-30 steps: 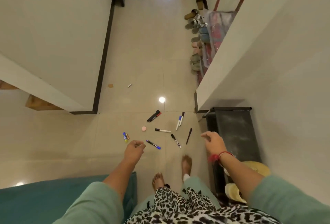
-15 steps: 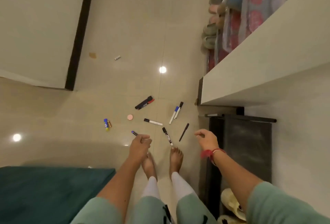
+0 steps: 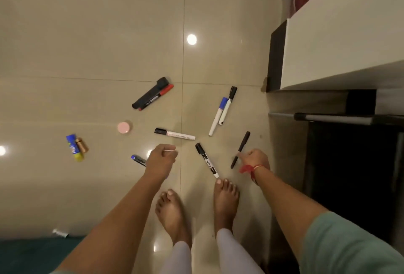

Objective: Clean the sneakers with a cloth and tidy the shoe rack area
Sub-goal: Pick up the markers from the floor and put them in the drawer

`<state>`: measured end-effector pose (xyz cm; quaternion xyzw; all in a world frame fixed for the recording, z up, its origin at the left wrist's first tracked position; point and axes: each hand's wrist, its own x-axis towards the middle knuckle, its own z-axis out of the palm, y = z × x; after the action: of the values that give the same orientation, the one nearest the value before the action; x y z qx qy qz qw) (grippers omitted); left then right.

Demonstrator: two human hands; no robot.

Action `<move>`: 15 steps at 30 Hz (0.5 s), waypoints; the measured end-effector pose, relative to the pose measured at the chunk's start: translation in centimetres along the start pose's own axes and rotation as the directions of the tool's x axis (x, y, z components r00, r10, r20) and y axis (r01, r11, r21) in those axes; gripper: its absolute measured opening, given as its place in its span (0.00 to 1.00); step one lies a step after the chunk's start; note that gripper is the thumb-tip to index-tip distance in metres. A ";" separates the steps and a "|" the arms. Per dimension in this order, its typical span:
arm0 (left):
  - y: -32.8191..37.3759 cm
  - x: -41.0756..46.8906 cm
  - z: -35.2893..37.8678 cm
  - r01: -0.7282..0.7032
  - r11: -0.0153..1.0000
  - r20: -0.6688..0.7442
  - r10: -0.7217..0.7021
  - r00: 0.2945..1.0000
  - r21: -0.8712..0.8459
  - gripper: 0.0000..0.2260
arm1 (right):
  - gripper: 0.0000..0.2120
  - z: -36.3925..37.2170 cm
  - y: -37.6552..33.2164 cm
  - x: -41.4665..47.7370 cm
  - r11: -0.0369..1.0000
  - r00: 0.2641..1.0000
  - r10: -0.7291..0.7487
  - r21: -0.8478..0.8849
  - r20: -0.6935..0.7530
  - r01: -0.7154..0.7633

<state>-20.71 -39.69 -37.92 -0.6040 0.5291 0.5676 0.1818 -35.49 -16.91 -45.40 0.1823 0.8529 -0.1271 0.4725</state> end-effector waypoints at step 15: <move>-0.6 -0.7 2.7 -0.060 0.993 -0.063 0.054 0.997 -0.097 0.07 | 0.05 1.6 -1.6 -7.5 0.905 0.949 -0.291 0.288 -0.121 0.314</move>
<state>-21.39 -36.91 -38.31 -0.6137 0.5227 0.5795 0.1194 -31.34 -20.39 -39.79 0.1230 0.8582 -0.3213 0.3810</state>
